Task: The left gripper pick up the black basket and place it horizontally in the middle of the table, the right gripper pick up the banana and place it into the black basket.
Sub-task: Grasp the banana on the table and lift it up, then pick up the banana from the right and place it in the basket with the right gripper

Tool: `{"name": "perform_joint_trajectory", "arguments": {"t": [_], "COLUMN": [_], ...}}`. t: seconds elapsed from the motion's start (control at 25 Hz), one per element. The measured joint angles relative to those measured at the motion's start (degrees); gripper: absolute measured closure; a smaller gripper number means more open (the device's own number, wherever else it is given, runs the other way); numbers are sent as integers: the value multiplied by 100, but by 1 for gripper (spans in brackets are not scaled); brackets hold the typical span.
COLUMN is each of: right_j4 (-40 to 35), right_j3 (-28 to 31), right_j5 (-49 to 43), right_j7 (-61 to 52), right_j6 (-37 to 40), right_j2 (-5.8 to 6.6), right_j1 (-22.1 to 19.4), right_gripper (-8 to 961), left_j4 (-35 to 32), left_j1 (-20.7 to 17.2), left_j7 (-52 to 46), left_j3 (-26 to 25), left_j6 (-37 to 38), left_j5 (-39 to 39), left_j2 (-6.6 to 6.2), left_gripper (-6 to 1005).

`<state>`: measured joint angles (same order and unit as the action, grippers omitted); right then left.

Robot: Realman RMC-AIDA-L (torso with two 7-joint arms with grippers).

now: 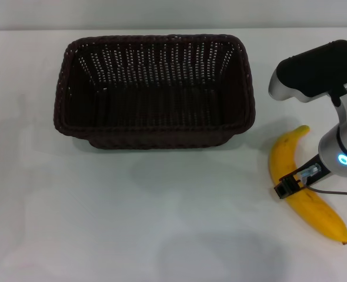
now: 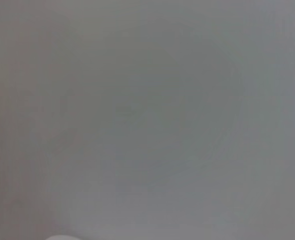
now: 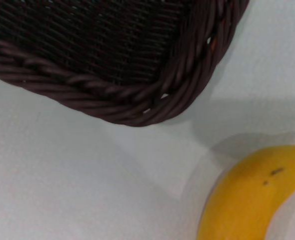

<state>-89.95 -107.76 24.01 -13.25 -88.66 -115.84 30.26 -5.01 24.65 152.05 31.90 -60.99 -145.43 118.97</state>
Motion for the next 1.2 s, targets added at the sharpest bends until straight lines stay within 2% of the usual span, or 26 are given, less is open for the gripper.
{"name": "perform_joint_trajectory", "arguments": {"t": [0.08,0.48,0.68,0.84,1.0,1.2], "right_j4": [9,-67,-362,-653,-894,-1110], "right_j3": [-3,104,682,1209,1599,1715], "right_j5": [-5,-223,-640,-1095,-1381,-1000], "right_j7": [5,159,609,1008,1359,1936], "right_j6": [2,-111,-229,-204,240,1439], "right_j2": [2,54,52,53,51,34], "right_j1": [10,-4,-163,-110,63,298], "right_gripper": [480,480,480,479,480,480], "left_j4": [0,0,-1,-12,-34,-27], "left_j1": [-5,1,2,8,14,14], "left_j7": [0,0,0,0,0,0], "left_j3": [0,0,0,0,0,4], "left_j6": [0,0,0,0,0,0], "left_j5": [-9,-13,-13,-12,-12,-12], "left_j2": [1,-1,-4,-6,-1,12], "left_gripper": [215,215,216,216,216,216]}}
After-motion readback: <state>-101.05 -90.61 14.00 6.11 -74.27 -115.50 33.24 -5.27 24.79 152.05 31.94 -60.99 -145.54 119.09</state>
